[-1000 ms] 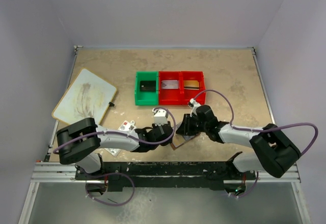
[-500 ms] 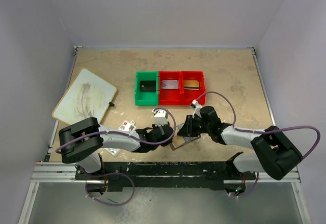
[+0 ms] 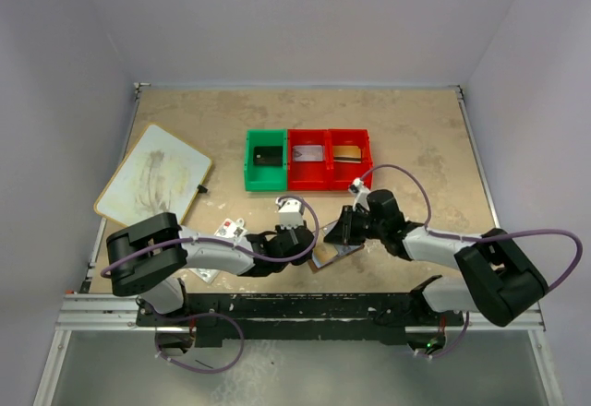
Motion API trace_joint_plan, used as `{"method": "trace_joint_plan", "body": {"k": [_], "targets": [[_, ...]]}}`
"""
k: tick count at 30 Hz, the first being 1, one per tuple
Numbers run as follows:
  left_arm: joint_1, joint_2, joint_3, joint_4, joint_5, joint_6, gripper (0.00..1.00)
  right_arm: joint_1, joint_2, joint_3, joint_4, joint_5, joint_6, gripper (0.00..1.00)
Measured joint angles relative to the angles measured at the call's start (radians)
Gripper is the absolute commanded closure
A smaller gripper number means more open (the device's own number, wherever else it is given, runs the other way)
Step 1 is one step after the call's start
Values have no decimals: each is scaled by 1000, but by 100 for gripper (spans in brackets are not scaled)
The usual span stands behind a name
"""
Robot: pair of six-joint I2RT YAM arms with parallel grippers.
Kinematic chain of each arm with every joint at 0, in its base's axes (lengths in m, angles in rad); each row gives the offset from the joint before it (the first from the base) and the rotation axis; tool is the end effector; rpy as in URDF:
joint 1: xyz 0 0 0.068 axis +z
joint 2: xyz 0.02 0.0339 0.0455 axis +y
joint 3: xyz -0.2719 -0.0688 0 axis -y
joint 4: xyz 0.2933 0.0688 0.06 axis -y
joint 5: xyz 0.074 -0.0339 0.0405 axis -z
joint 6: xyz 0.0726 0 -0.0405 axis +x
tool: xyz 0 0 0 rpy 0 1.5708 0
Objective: Take the credit cards out of the card holder
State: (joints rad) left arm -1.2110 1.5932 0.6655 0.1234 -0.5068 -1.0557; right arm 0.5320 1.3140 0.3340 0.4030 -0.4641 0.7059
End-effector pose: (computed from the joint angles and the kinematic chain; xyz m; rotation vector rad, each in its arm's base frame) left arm 0.1546 -0.3108 0.0876 -0.0613 2.3219 -0.5903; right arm 0.2253 0.1703 0.0905 -0.0946 2.3337 1.1747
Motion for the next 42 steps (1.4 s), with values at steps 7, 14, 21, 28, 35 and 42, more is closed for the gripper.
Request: {"method": "trace_joint_plan", "body": {"k": [7,14,21,28,35,42], "targets": [[0,0,0,-4,-2,0,88,-10,0,-3,7,-5,0,82],[0,0,0,-7,-3,1,90,-16,-5,-4,6,-8,0,100],[0,0,0,-10,-5,1,91,-24,-40,-8,6,-8,3,100],[0,0,0,-12,-8,1,91,-35,-75,-12,-10,-3,3,100],[0,0,3,-16,-10,1,91,-41,-79,-13,-16,-3,3,100],[0,0,6,-23,-10,1,91,-49,-94,-14,-23,-3,3,99]]}}
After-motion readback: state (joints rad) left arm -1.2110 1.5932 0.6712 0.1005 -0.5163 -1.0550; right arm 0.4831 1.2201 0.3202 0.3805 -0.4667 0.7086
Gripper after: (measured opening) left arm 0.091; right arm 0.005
